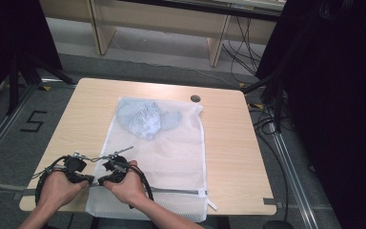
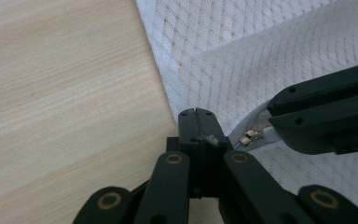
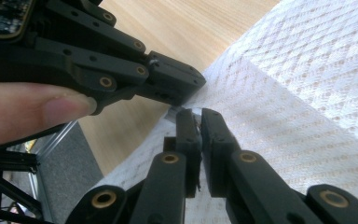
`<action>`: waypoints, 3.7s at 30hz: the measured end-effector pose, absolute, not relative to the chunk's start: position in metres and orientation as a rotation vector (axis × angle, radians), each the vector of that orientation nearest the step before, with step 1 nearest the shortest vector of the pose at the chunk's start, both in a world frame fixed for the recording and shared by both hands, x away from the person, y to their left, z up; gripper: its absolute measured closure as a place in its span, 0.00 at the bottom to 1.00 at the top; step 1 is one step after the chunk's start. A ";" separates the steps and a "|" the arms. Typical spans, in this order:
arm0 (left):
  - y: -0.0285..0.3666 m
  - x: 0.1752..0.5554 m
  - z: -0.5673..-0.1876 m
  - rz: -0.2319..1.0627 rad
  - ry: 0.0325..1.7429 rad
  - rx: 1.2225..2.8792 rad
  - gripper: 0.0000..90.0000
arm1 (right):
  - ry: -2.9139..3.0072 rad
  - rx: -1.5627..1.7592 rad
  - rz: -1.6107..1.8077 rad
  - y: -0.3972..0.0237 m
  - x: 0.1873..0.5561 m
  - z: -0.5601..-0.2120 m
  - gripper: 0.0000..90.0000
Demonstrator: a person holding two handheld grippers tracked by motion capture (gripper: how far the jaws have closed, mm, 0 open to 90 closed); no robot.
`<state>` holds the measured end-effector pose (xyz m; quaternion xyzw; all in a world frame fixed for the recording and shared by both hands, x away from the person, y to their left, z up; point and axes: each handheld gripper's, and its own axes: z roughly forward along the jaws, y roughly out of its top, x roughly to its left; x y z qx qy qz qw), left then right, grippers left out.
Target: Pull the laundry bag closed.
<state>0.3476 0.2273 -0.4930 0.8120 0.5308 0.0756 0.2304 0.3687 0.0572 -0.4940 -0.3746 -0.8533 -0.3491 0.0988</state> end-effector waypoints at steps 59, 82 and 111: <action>0.228 0.348 -0.492 0.191 1.472 2.241 1.00 | -2.569 -1.096 -1.022 0.030 0.362 -0.483 0.97; 0.228 0.347 -0.493 0.204 1.468 2.220 1.00 | -2.571 -1.115 -1.005 0.020 0.361 -0.480 0.97; 0.228 0.348 -0.492 0.194 1.466 2.242 1.00 | -2.549 -1.155 -0.979 0.006 0.360 -0.478 0.97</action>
